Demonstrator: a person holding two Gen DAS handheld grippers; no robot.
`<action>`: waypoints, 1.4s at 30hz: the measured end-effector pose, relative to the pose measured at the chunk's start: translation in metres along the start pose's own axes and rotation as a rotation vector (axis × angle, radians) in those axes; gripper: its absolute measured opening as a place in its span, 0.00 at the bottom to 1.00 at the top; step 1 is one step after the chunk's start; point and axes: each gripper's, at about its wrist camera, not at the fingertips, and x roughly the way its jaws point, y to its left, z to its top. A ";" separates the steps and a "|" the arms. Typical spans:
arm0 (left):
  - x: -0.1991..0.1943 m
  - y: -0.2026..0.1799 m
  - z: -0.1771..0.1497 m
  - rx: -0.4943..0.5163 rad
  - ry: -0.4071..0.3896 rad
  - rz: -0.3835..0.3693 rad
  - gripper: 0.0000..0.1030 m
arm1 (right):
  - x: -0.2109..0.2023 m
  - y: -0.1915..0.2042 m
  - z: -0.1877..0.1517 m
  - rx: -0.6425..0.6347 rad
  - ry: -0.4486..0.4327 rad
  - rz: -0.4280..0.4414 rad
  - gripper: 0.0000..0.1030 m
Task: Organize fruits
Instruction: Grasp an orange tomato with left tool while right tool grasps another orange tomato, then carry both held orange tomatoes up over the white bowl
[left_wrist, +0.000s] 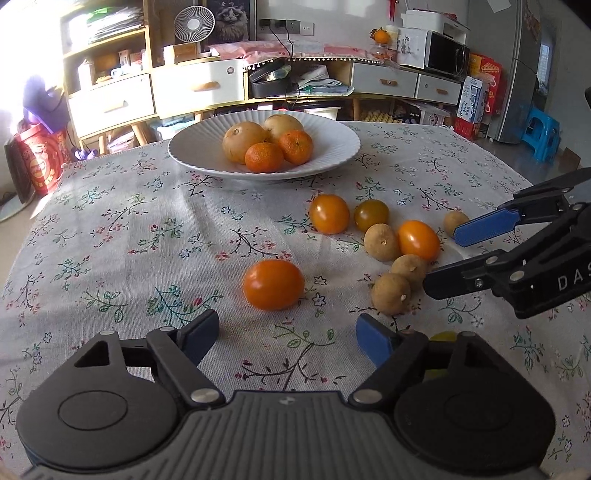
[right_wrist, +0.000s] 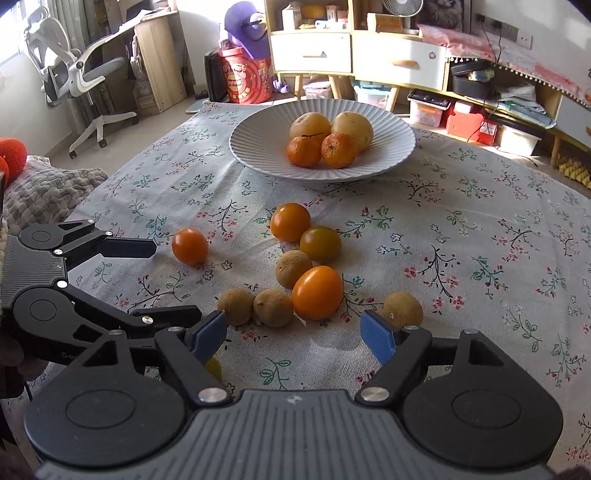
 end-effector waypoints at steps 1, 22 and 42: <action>0.000 0.000 0.001 -0.001 -0.005 -0.001 0.70 | 0.000 -0.001 0.000 0.006 0.001 -0.002 0.63; 0.010 0.004 0.019 -0.087 0.000 -0.003 0.39 | 0.006 -0.015 0.011 0.107 -0.015 -0.046 0.42; 0.010 0.008 0.023 -0.084 0.011 0.003 0.27 | 0.014 -0.007 0.015 0.063 0.012 -0.055 0.29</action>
